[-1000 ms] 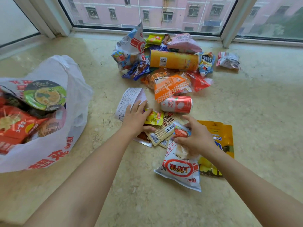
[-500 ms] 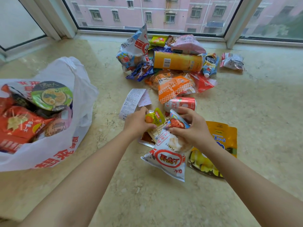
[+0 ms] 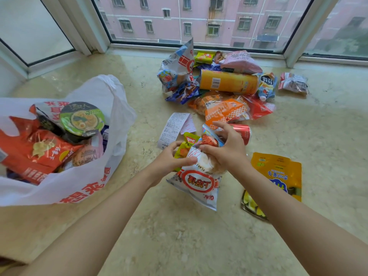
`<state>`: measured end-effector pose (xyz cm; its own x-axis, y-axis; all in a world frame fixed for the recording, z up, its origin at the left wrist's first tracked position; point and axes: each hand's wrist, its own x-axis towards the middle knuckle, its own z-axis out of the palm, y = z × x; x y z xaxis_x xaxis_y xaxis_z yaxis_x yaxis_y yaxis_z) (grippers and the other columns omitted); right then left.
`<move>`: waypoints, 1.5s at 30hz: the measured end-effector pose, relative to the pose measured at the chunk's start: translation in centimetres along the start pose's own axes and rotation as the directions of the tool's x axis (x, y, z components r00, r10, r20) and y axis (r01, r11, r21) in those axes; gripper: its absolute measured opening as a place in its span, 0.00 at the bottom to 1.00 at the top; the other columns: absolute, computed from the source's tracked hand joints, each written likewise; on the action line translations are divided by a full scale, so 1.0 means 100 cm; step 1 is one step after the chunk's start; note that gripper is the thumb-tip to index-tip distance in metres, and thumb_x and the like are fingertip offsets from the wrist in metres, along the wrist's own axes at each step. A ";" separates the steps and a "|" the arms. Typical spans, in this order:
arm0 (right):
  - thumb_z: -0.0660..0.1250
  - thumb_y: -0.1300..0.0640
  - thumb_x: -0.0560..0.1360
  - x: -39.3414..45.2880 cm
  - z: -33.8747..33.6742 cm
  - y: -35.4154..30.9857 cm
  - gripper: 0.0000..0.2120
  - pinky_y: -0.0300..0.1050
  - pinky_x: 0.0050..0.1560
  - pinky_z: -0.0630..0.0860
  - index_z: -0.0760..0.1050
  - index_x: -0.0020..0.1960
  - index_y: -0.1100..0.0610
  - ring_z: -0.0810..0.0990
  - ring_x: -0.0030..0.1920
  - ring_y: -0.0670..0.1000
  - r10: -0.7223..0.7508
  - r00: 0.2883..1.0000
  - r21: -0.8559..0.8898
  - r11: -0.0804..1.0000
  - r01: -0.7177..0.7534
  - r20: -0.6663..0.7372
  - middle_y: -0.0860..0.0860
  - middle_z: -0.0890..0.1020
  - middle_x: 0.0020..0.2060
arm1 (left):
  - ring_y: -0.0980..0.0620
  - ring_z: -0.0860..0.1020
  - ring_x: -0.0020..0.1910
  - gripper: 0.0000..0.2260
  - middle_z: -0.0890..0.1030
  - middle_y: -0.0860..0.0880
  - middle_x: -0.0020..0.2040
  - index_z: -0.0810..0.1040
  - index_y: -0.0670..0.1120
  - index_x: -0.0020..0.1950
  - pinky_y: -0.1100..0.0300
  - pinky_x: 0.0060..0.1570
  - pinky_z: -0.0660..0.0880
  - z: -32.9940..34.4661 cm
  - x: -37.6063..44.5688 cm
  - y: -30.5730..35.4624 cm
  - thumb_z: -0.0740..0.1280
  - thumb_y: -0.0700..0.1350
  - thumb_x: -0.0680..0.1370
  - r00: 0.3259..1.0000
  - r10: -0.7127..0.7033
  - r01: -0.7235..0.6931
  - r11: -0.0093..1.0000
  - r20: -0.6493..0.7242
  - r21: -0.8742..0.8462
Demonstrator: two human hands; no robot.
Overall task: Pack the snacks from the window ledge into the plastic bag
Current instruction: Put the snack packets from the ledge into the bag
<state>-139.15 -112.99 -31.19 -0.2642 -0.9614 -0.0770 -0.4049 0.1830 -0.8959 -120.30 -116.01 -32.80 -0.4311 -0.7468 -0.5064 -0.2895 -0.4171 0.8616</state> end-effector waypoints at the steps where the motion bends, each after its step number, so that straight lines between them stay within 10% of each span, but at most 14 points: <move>1: 0.81 0.53 0.61 -0.001 0.003 -0.003 0.37 0.38 0.52 0.75 0.71 0.66 0.49 0.78 0.54 0.46 -0.005 1.000 0.004 1.000 0.005 -0.001 0.50 0.79 0.52 | 0.52 0.83 0.50 0.33 0.83 0.49 0.55 0.70 0.51 0.65 0.54 0.50 0.79 -0.002 -0.003 0.000 0.79 0.48 0.63 1.000 -0.001 0.001 1.000 -0.002 0.007; 6: 0.81 0.56 0.62 -0.006 0.019 -0.027 0.36 0.27 0.47 0.72 0.70 0.67 0.51 0.76 0.49 0.36 -0.038 0.999 0.030 0.999 0.037 0.036 0.42 0.77 0.47 | 0.54 0.83 0.49 0.39 0.83 0.50 0.53 0.67 0.52 0.68 0.56 0.49 0.80 -0.022 -0.021 0.005 0.82 0.44 0.61 0.997 0.025 -0.021 0.998 -0.072 0.056; 19: 0.72 0.38 0.67 -0.042 0.101 -0.168 0.23 0.50 0.51 0.79 0.73 0.61 0.41 0.79 0.53 0.43 -0.278 0.912 -0.067 0.948 0.311 0.301 0.41 0.79 0.55 | 0.69 0.80 0.41 0.30 0.79 0.60 0.50 0.69 0.54 0.61 0.71 0.38 0.76 -0.128 -0.152 0.033 0.79 0.39 0.65 0.917 0.110 -0.108 0.994 -0.383 0.025; 24: 0.65 0.38 0.73 -0.045 0.164 -0.218 0.26 0.51 0.67 0.65 0.70 0.68 0.46 0.65 0.69 0.51 -0.404 0.831 -0.299 0.797 0.525 0.382 0.47 0.67 0.72 | 0.46 0.84 0.48 0.39 0.84 0.46 0.53 0.72 0.46 0.65 0.48 0.49 0.81 -0.199 -0.195 0.035 0.83 0.48 0.57 0.860 -0.027 -0.063 0.985 -0.510 -0.159; 29: 0.62 0.40 0.75 -0.045 0.216 -0.232 0.24 0.55 0.69 0.62 0.68 0.69 0.46 0.53 0.75 0.53 -0.262 0.896 -0.328 0.863 0.384 0.359 0.50 0.55 0.77 | 0.42 0.84 0.45 0.23 0.85 0.41 0.46 0.79 0.39 0.57 0.50 0.45 0.81 -0.237 -0.181 0.038 0.79 0.42 0.65 0.821 -0.228 -0.026 0.901 -0.524 -0.434; 34: 0.61 0.36 0.74 -0.028 0.243 -0.232 0.25 0.56 0.64 0.68 0.71 0.67 0.46 0.64 0.71 0.57 -0.106 0.946 -0.360 0.907 0.217 0.305 0.53 0.59 0.75 | 0.45 0.80 0.52 0.30 0.82 0.45 0.52 0.81 0.43 0.57 0.51 0.51 0.79 -0.256 -0.133 0.040 0.82 0.51 0.58 0.779 -0.296 0.057 0.911 -0.552 -0.409; 39: 0.62 0.38 0.74 0.002 0.239 -0.229 0.29 0.55 0.65 0.65 0.67 0.71 0.49 0.61 0.73 0.58 -0.107 0.965 -0.384 0.902 0.197 0.241 0.53 0.56 0.76 | 0.51 0.79 0.36 0.20 0.80 0.43 0.51 0.75 0.38 0.64 0.63 0.26 0.77 -0.263 -0.097 0.051 0.72 0.44 0.75 0.785 -0.240 -0.167 0.806 -0.571 -0.568; 45: 0.68 0.40 0.70 0.003 0.238 -0.204 0.36 0.56 0.67 0.64 0.60 0.75 0.46 0.57 0.75 0.55 -0.117 0.890 -0.380 0.874 0.304 0.441 0.50 0.51 0.77 | 0.44 0.79 0.56 0.10 0.80 0.46 0.49 0.76 0.40 0.55 0.52 0.51 0.79 -0.264 -0.089 0.032 0.65 0.35 0.74 0.604 -0.165 -0.144 0.940 -0.780 -0.310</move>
<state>-110.09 -121.88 -23.36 0.1986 -0.9675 -0.1564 -0.7669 -0.0541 -0.6395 -94.83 -124.37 -24.55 0.4534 -0.7864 -0.4196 0.0549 -0.4452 0.8938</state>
